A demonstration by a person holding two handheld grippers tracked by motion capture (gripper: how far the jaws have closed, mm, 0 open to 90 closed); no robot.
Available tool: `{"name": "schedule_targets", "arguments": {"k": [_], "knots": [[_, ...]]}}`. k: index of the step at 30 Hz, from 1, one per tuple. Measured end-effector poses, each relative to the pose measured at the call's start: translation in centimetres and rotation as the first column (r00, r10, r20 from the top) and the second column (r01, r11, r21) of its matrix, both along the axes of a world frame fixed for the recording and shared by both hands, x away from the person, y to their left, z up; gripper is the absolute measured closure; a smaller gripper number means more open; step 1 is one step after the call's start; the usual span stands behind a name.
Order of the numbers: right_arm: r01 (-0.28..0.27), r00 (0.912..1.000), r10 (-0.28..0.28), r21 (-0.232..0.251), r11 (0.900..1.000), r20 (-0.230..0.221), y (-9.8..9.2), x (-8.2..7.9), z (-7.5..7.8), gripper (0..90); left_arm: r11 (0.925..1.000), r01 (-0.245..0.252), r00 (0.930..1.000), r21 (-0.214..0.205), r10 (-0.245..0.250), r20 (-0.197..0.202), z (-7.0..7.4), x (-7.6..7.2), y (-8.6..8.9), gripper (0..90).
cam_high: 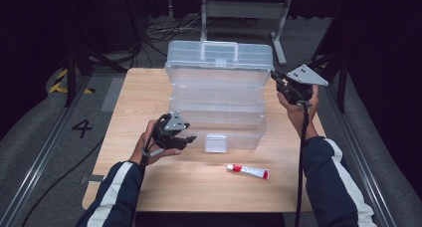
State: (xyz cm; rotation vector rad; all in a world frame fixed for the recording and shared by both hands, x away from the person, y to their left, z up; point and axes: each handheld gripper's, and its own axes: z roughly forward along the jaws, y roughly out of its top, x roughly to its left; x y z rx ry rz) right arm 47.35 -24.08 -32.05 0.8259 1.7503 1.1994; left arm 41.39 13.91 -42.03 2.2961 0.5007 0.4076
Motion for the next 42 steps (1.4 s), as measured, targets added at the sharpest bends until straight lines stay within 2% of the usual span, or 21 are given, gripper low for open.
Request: {"name": "schedule_targets", "arguments": {"k": [3, 7, 9, 11, 15, 17, 21, 25, 28, 36, 42], "knots": [[0.005, 1.0000, -0.005, 0.005, 1.0000, 0.000, 0.0, 0.3, 0.1, 83.0, 0.9988, 0.013, 0.9999, 0.048, -0.013, 0.000, -0.2, 0.1, -0.3, 51.9], [0.015, 0.9999, -0.015, 0.003, 0.9999, 0.000, 0.2, 0.5, 0.2, 83.3, 0.9962, 0.014, 0.9998, 0.086, -0.015, 0.009, -0.4, 0.3, -0.7, 54.2], [0.020, 0.9998, -0.020, 0.001, 0.9998, 0.004, 0.2, 0.7, 0.2, 83.6, 0.9940, 0.030, 0.9994, 0.105, -0.032, 0.012, -0.4, 0.4, -0.8, 55.1], [0.020, 0.9998, -0.020, 0.005, 0.9998, 0.000, 0.2, 0.9, 0.3, 83.6, 0.9937, 0.036, 0.9993, 0.106, -0.035, -0.010, -0.3, 0.5, -0.9, 55.4], [0.013, 0.9999, -0.013, -0.005, 0.9999, -0.002, 0.1, 1.2, 0.4, 83.9, 0.9932, 0.060, 0.9981, 0.100, -0.059, -0.013, -0.2, 0.5, -1.1, 55.3], [0.014, 0.9999, -0.014, -0.001, 0.9999, -0.008, 0.1, 1.4, 0.5, 84.0, 0.9907, 0.069, 0.9976, 0.117, -0.068, -0.014, -0.2, 0.6, -1.3, 57.8], [0.019, 0.9998, -0.019, 0.001, 0.9998, -0.010, 0.1, 1.8, 0.7, 84.2, 0.9893, 0.090, 0.9958, 0.115, -0.088, -0.026, -0.1, 0.7, -1.3, 64.3], [0.018, 0.9996, -0.018, 0.021, 0.9996, -0.024, 0.0, 2.5, 0.9, 84.3, 0.9901, 0.107, 0.9934, 0.091, -0.102, -0.052, 0.0, 1.1, -0.8, 66.5], [0.020, 0.9994, -0.018, 0.035, 0.9992, -0.030, 0.0, 3.0, 1.0, 84.5, 0.9912, 0.121, 0.9901, 0.053, -0.117, -0.077, 0.0, 1.4, -0.3, 68.8], [0.026, 0.9982, -0.023, 0.054, 0.9982, -0.055, 0.0, 4.2, 1.3, 84.7, 0.9902, 0.129, 0.9890, 0.053, -0.124, -0.080, 0.0, 1.4, -0.2, 70.2], [0.042, 0.9944, -0.036, 0.059, 0.9974, -0.099, 0.1, 5.4, 1.9, 84.9, 0.9894, 0.127, 0.9900, 0.071, -0.122, -0.070, 0.1, 1.3, -0.2, 69.9]]}}
